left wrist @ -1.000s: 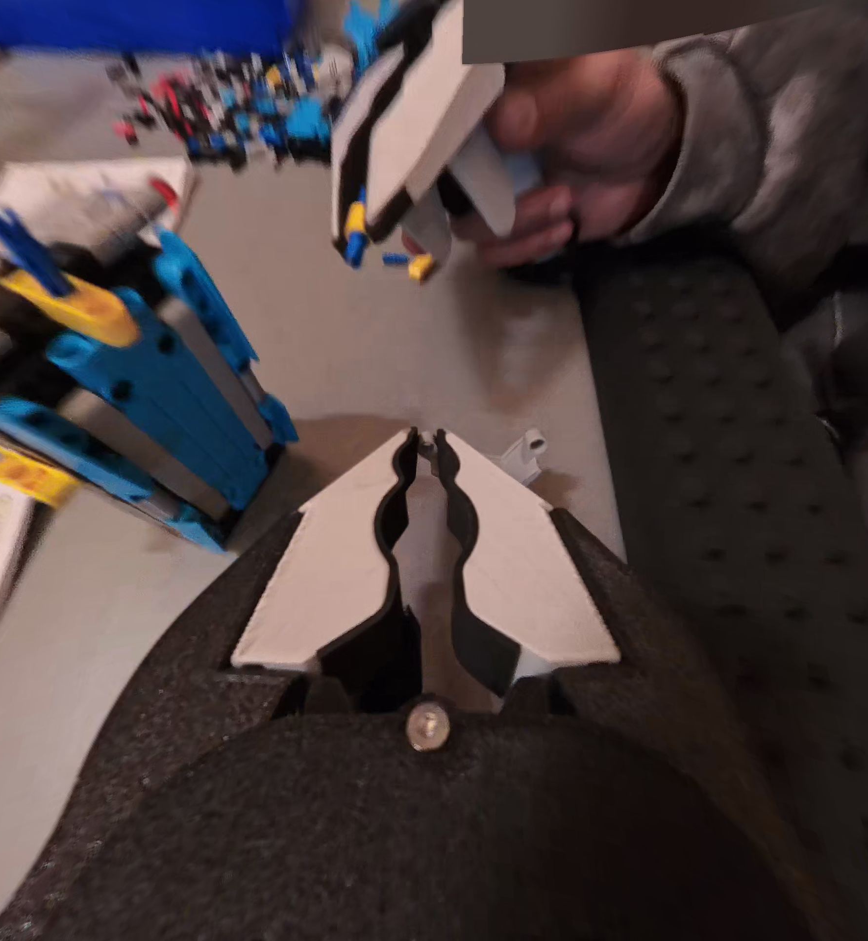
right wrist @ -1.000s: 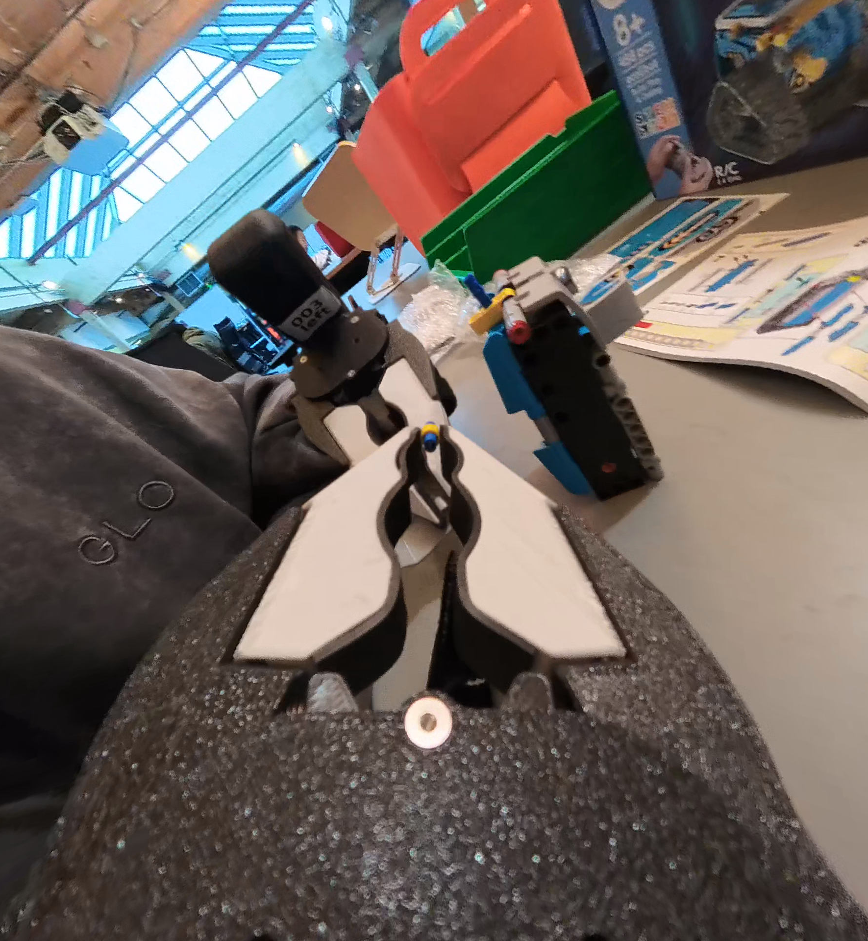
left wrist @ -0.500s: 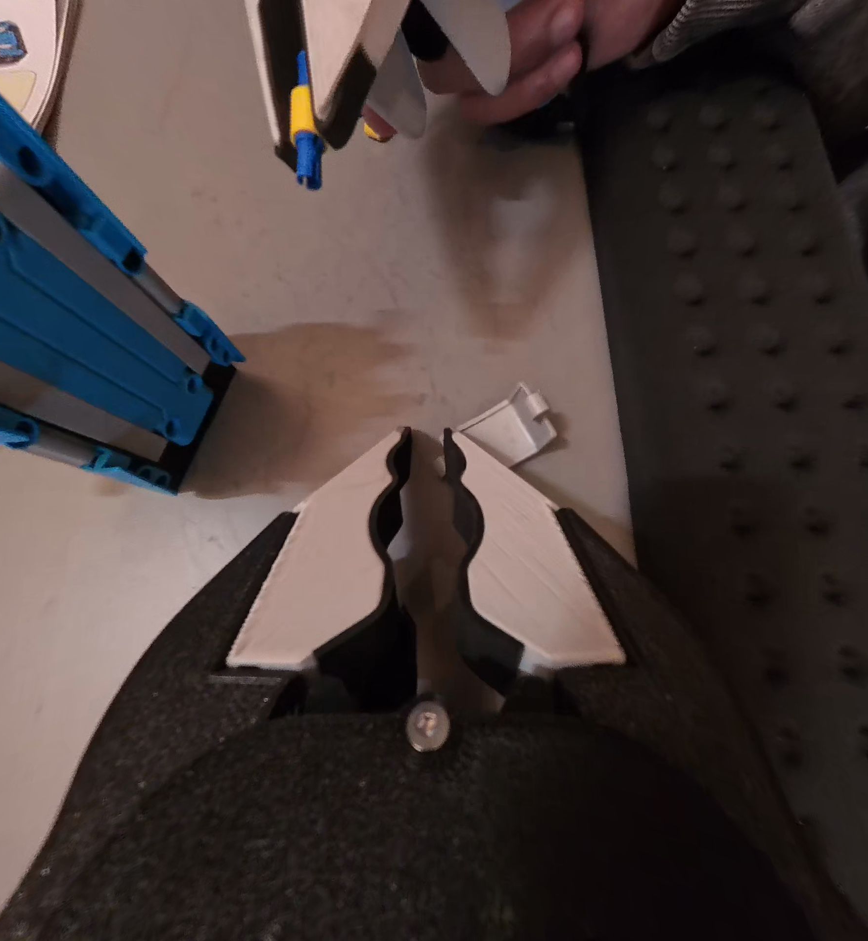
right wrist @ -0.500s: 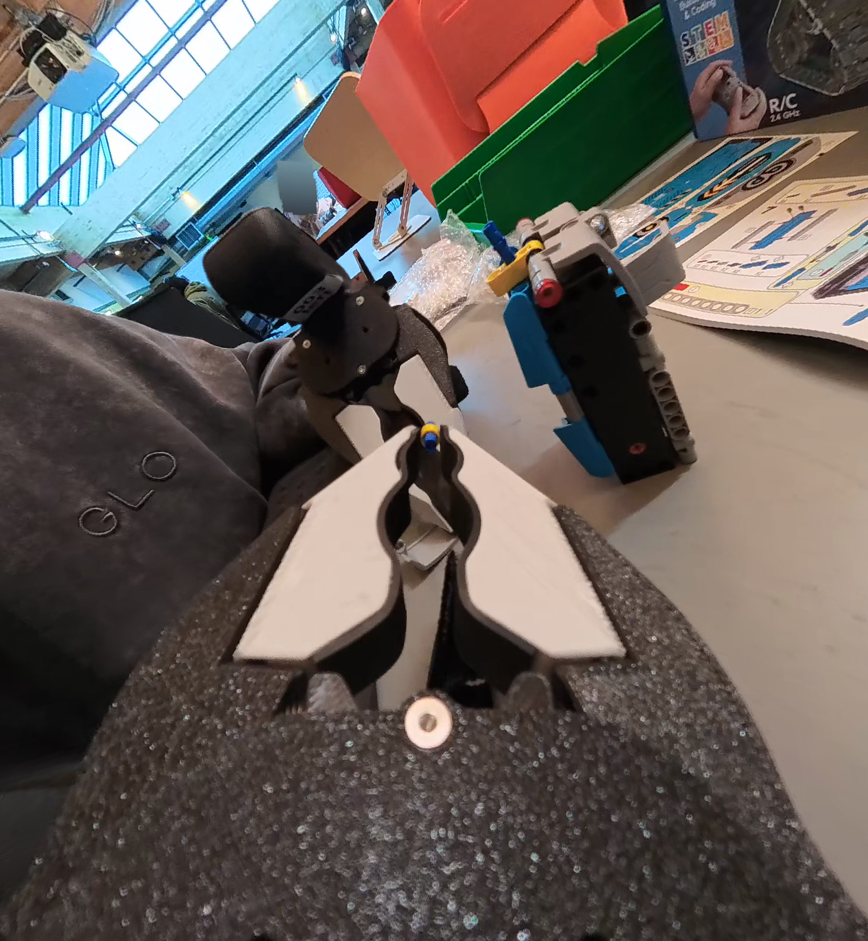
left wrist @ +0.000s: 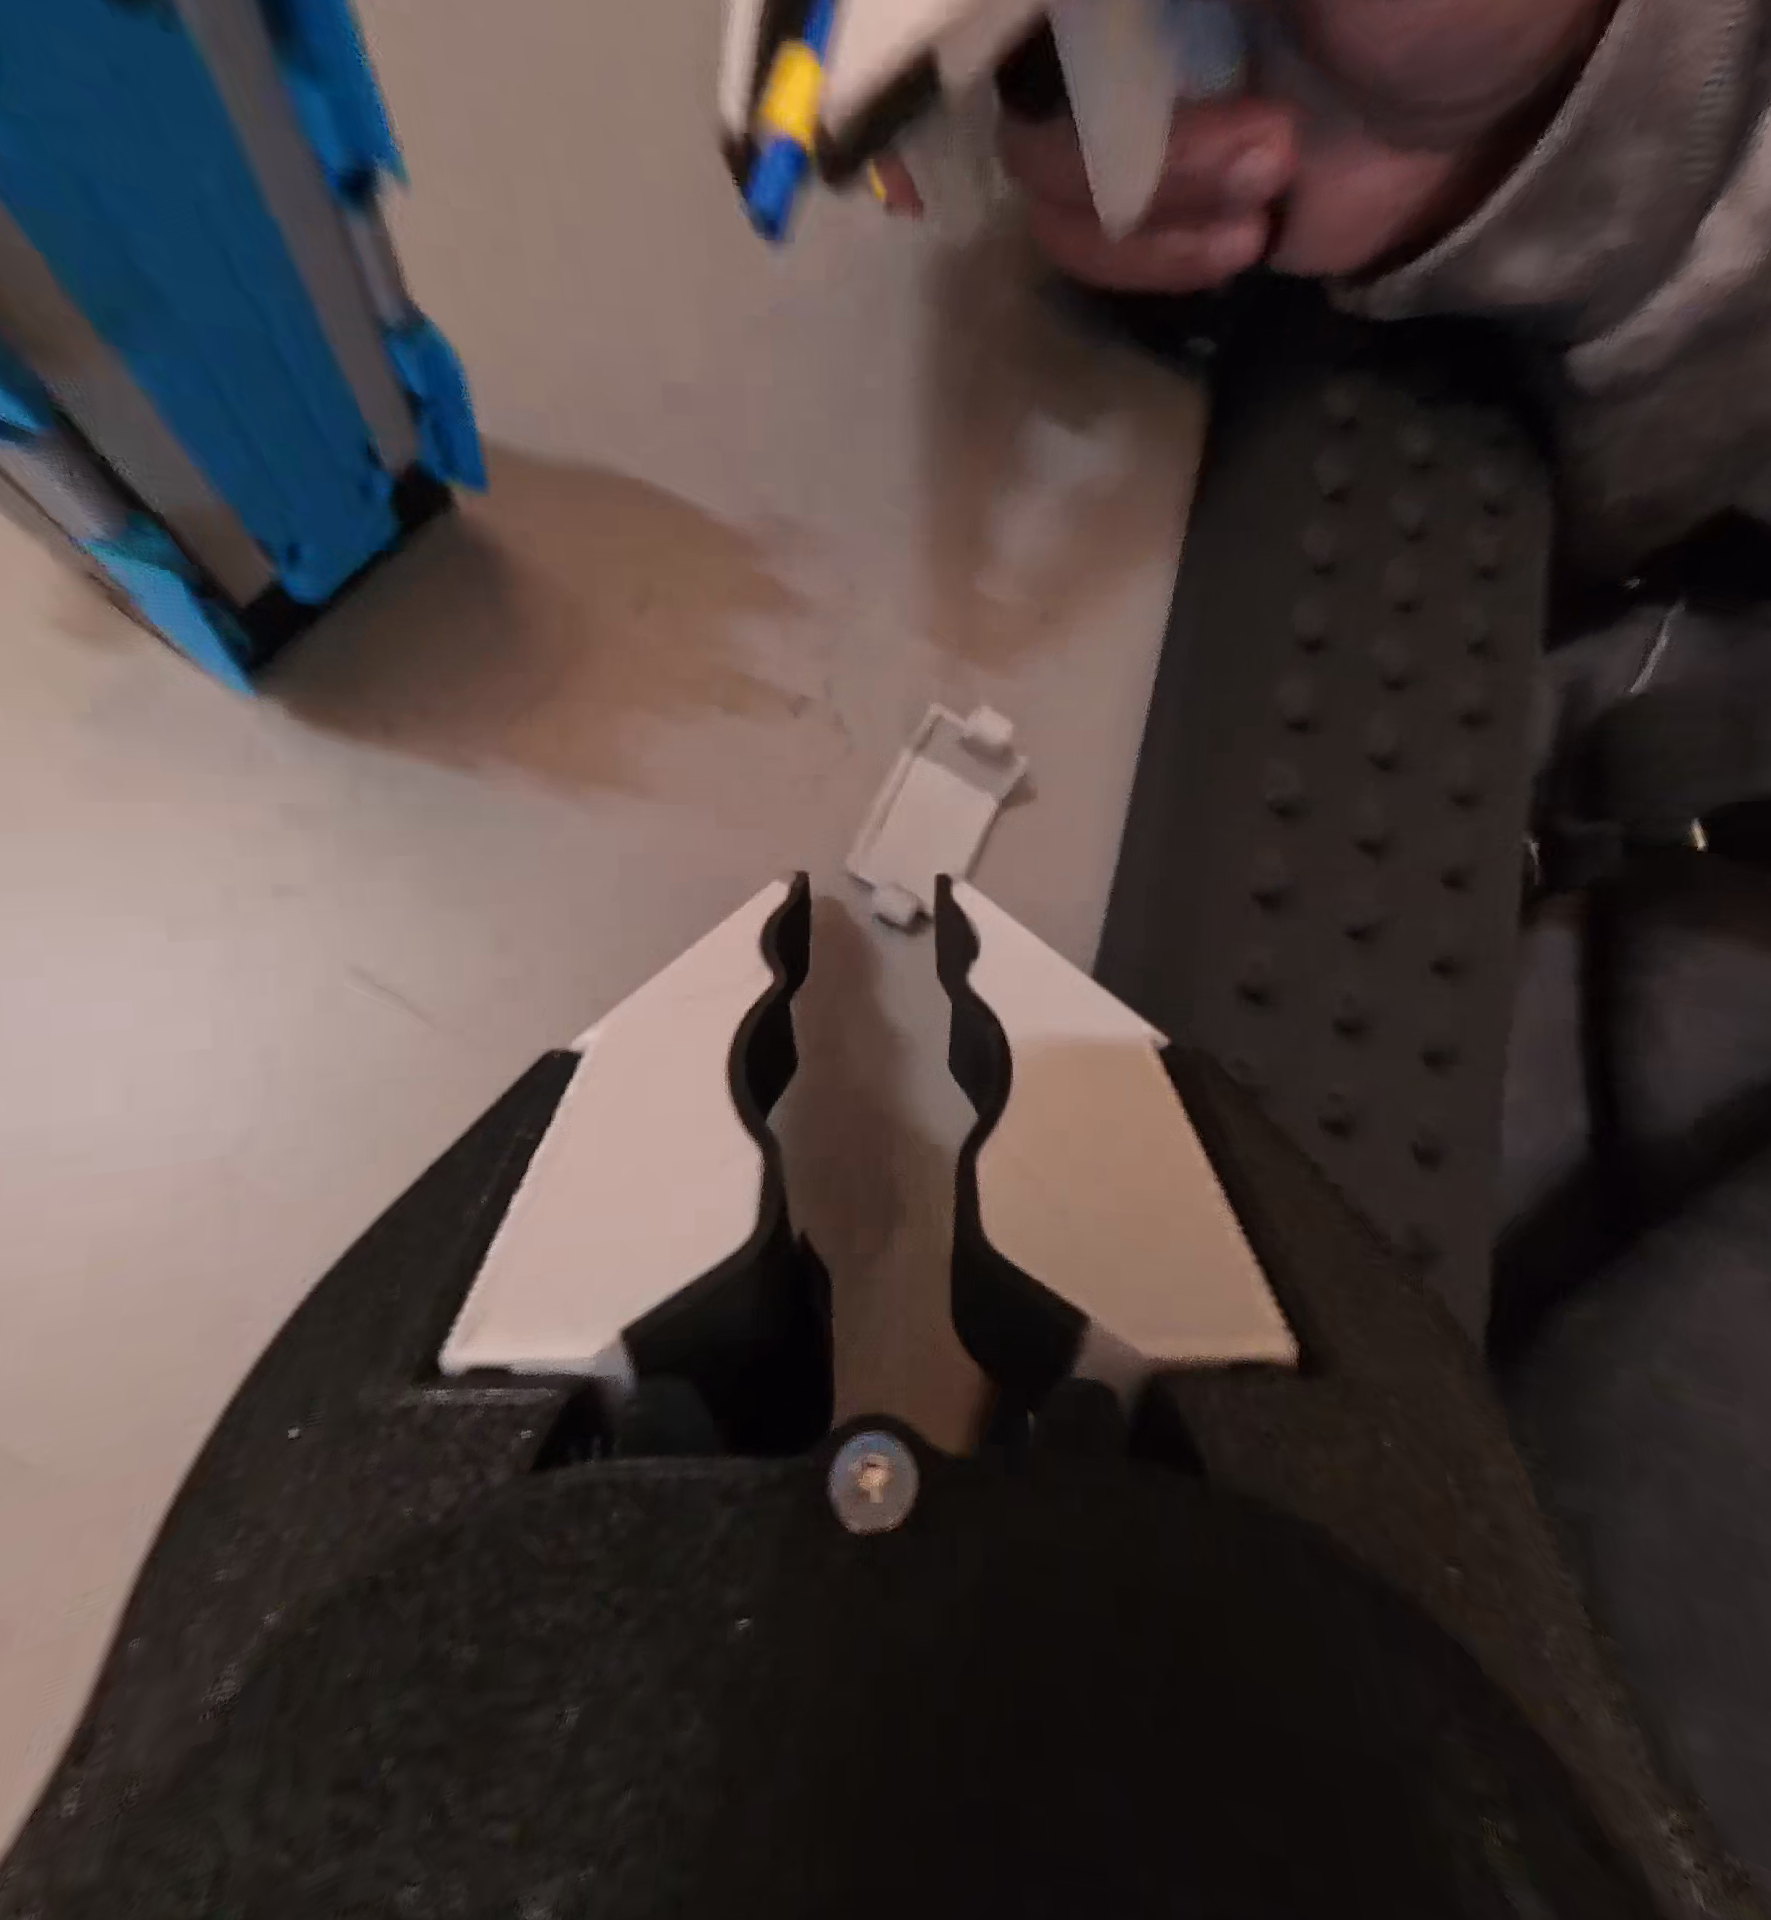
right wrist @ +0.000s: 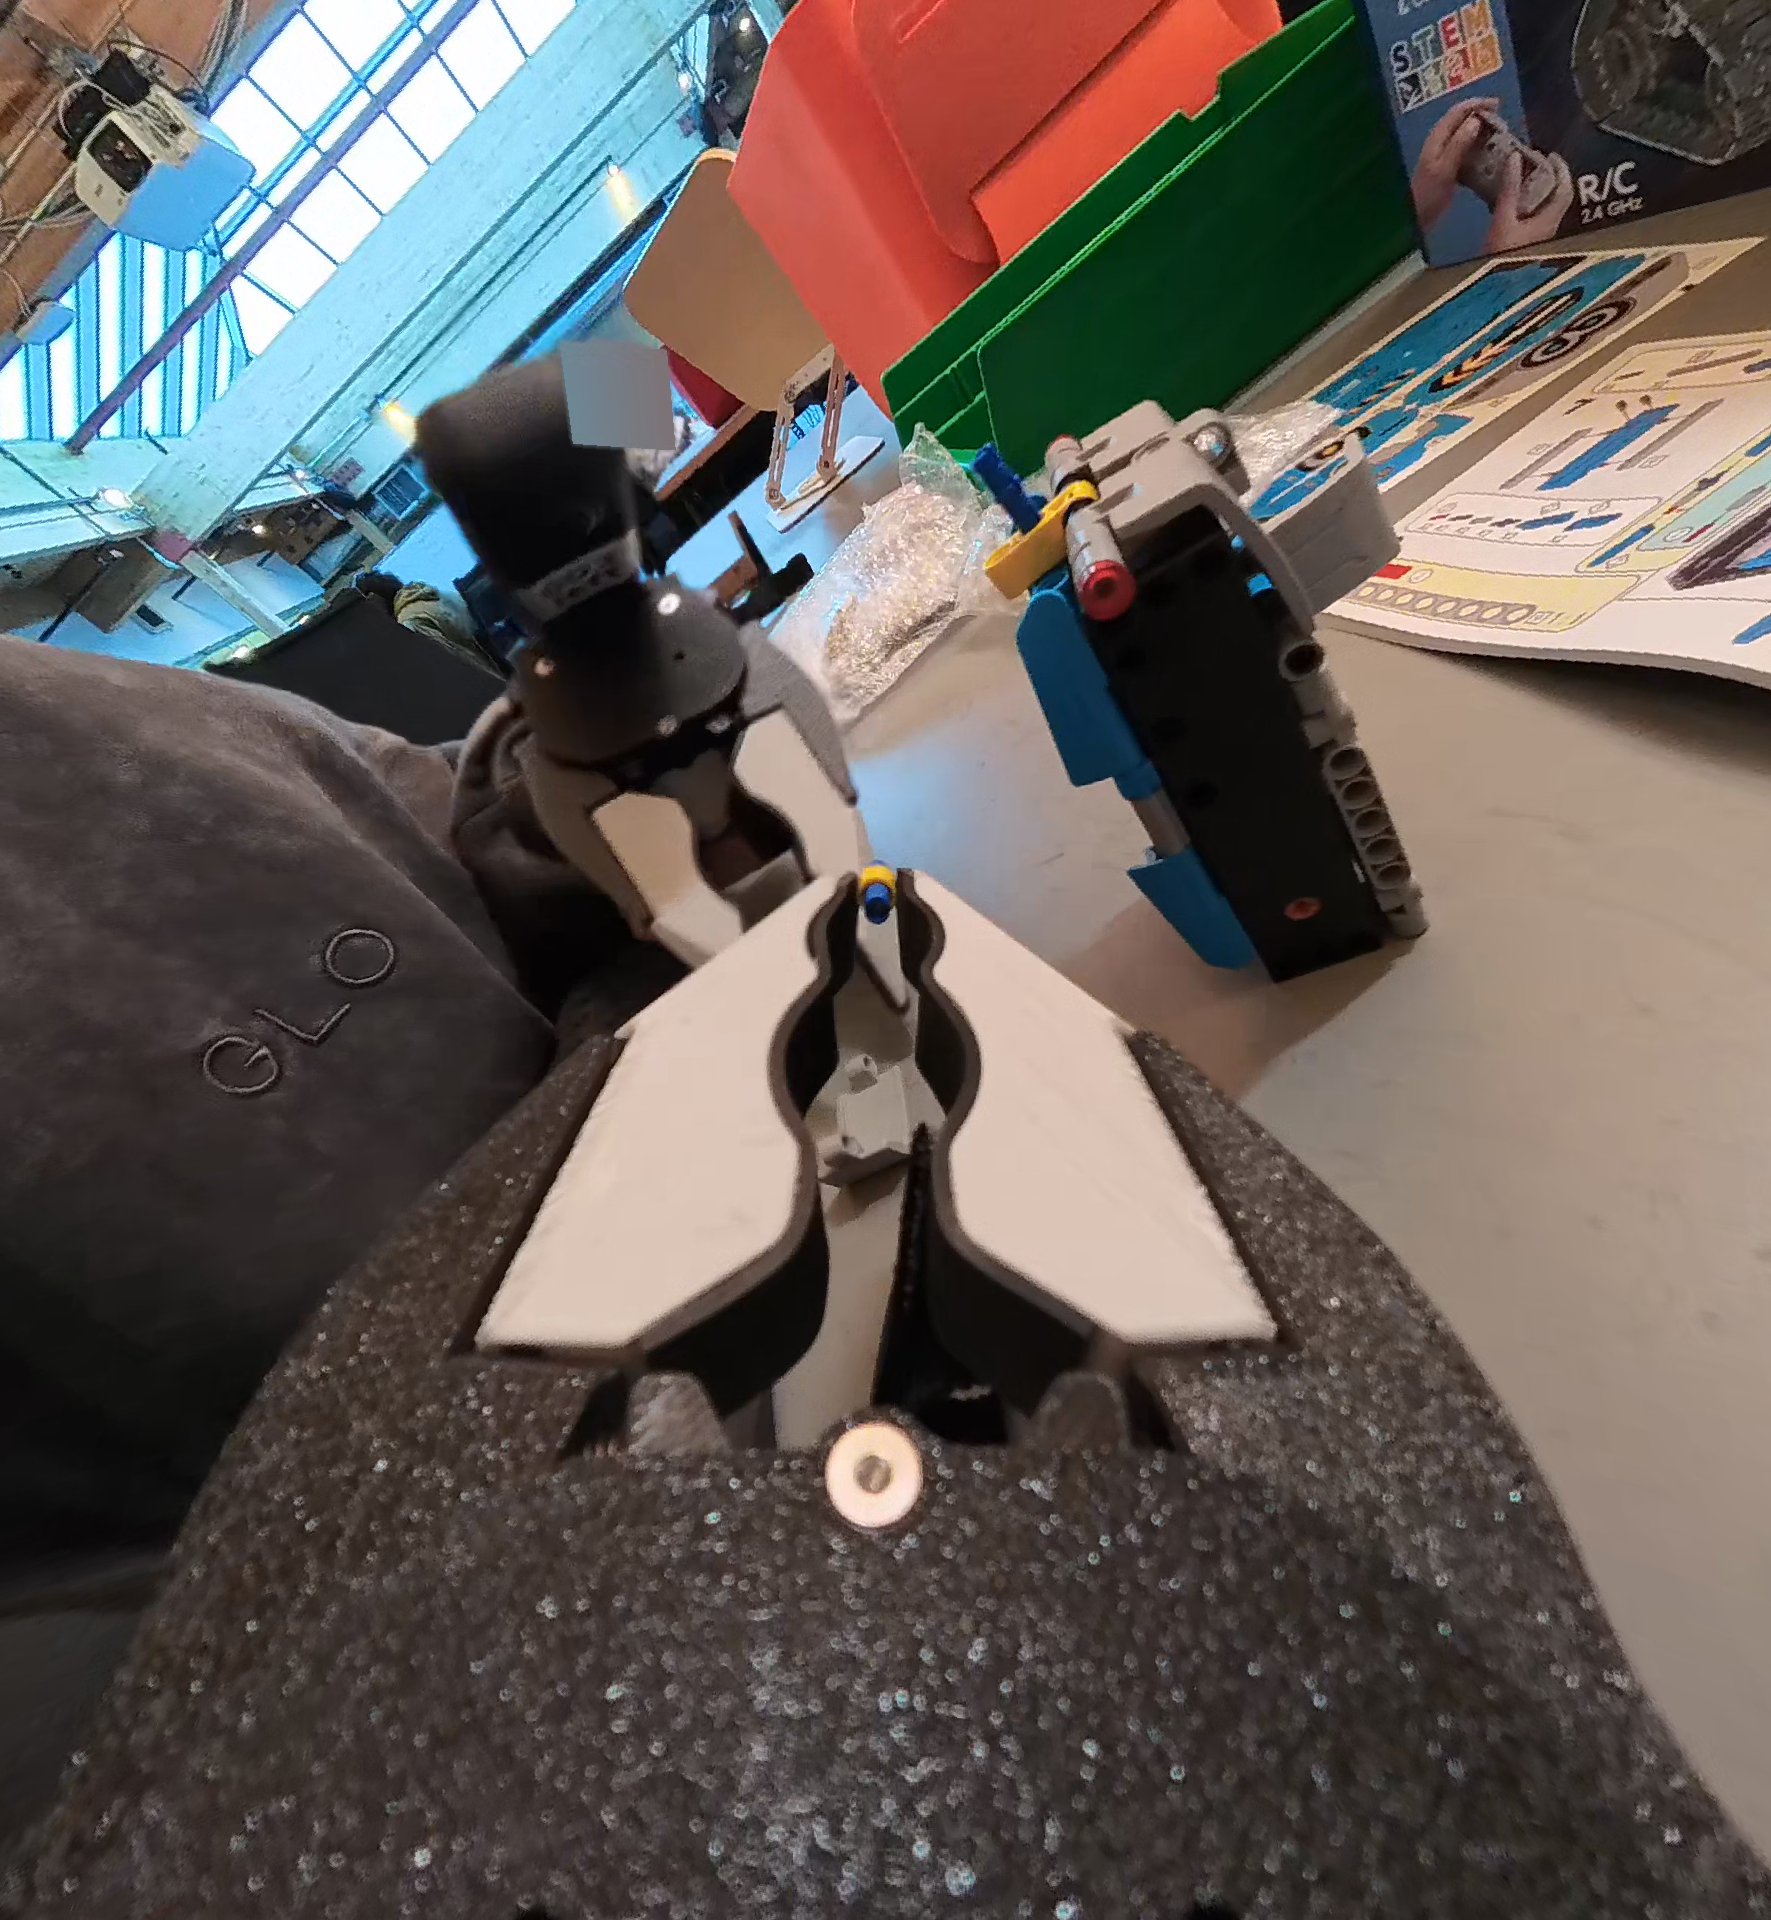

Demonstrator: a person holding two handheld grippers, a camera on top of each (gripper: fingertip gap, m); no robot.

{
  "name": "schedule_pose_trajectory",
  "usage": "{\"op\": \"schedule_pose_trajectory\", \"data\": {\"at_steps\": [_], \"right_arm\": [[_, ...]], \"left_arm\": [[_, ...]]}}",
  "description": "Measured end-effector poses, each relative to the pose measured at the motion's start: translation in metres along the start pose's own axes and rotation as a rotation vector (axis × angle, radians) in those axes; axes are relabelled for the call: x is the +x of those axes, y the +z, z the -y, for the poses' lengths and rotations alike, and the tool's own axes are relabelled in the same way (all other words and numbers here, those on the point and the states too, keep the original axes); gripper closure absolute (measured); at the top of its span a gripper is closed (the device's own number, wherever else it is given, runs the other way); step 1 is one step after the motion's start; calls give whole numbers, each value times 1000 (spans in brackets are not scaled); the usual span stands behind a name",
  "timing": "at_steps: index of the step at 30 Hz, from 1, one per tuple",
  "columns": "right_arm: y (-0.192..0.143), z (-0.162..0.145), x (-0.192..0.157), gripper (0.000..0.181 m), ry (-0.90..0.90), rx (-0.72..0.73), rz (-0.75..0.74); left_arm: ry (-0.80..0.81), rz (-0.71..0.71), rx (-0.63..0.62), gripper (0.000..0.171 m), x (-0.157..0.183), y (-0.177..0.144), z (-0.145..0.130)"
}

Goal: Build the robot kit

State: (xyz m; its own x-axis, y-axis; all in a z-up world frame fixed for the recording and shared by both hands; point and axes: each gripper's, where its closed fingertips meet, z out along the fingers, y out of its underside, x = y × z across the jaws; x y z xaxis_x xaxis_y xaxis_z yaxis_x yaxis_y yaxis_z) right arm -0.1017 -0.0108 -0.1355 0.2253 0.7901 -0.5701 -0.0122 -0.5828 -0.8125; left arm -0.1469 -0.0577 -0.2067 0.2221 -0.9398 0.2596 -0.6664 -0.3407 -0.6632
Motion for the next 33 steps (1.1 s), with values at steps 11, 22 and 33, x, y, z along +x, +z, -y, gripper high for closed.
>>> {"op": "schedule_pose_trajectory", "data": {"at_steps": [11, 22, 33], "right_arm": [[4, -2, -3, 174, 3, -13, 21], [4, -2, -7, 174, 16, -14, 48], [7, -8, -4, 174, 23, -47, 38]], "left_arm": [[99, 245, -18, 142, -14, 8, -5], [46, 27, 89, 142, -3, 7, 11], [171, -49, 35, 158, -9, 19, 5]]}}
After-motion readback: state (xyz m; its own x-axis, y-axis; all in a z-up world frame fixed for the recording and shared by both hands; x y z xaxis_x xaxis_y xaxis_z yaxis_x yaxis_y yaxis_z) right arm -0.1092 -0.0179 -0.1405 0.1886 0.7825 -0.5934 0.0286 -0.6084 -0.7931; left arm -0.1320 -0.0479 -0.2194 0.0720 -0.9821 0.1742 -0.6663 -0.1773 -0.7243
